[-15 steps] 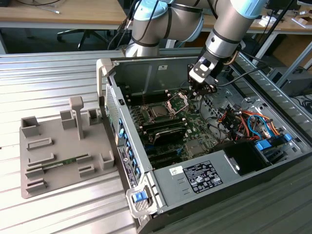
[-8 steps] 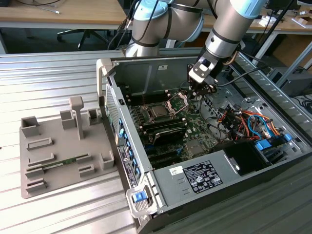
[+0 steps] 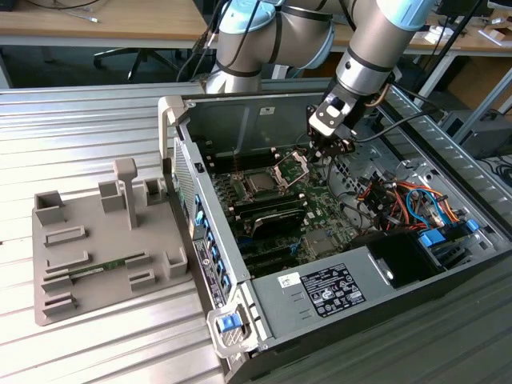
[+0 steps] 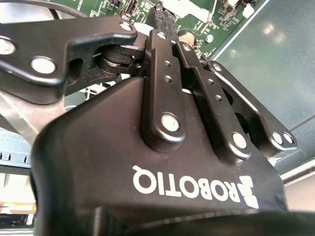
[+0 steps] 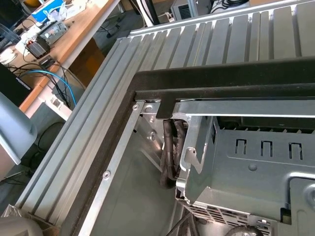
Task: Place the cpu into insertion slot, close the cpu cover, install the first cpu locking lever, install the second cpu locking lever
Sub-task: 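Close the cpu cover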
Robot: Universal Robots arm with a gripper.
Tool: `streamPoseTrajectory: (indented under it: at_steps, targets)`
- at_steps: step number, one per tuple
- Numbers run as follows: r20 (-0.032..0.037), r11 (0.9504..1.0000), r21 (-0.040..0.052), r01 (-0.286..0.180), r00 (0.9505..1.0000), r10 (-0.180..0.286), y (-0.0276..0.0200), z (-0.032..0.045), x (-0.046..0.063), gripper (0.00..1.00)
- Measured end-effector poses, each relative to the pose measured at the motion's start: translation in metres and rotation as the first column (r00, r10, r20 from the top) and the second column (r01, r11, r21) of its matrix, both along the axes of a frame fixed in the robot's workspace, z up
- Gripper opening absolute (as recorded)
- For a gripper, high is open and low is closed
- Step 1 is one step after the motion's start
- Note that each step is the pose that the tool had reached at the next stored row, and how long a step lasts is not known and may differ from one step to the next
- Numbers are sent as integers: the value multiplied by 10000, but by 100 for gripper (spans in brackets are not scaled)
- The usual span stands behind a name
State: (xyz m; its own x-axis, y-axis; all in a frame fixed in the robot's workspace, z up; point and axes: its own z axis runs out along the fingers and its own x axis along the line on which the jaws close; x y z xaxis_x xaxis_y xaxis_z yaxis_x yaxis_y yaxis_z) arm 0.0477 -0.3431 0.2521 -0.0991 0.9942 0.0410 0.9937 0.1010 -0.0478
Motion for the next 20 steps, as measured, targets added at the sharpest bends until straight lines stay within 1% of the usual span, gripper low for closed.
streamPoseTrajectory:
  at_steps: [20]
  targets:
    - [0, 10000, 0, -4, 10000, 4, 0, -4, -43, 10]
